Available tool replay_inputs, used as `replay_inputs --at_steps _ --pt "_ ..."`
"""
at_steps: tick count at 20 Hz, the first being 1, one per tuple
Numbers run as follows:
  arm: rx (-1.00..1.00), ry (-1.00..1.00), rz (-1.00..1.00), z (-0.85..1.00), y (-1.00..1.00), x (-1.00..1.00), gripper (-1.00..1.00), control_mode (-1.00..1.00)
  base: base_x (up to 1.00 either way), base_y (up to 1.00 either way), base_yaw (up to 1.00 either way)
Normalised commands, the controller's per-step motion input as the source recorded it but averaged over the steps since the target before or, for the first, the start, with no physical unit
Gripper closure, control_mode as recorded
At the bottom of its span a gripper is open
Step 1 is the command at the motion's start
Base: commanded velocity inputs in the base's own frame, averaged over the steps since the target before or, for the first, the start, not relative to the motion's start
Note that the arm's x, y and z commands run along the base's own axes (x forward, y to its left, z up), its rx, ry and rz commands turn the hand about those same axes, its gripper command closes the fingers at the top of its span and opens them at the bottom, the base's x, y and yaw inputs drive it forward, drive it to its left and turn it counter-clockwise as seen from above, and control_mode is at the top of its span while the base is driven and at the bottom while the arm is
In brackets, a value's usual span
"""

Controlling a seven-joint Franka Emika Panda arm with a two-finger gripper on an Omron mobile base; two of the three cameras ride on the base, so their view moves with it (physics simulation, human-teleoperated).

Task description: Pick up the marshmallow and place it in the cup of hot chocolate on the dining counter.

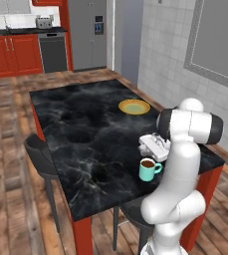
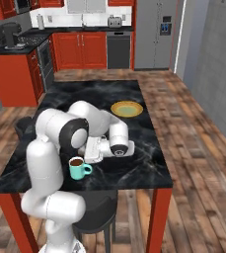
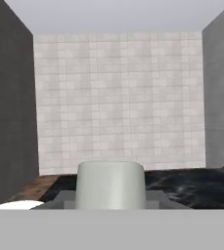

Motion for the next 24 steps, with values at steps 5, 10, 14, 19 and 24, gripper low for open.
replay_inputs --at_steps 5,10,14,19,24 --pt "0.00 0.05 0.11 -0.27 0.00 0.01 1.00 -1.00 0.00 0.00 0.00" --pt "0.00 0.03 0.08 -0.26 0.00 0.15 1.00 -1.00 0.00 0.00 0.00" --pt "0.00 0.00 0.03 -0.24 0.00 0.26 1.00 -1.00 0.00 0.00 0.00" --pt "0.00 -0.04 0.00 -0.08 0.06 -0.07 1.00 -1.00 0.00 0.00 0.00" --pt "-0.03 -0.19 0.00 0.03 0.23 -0.50 1.00 -1.00 0.00 0.00 0.00"
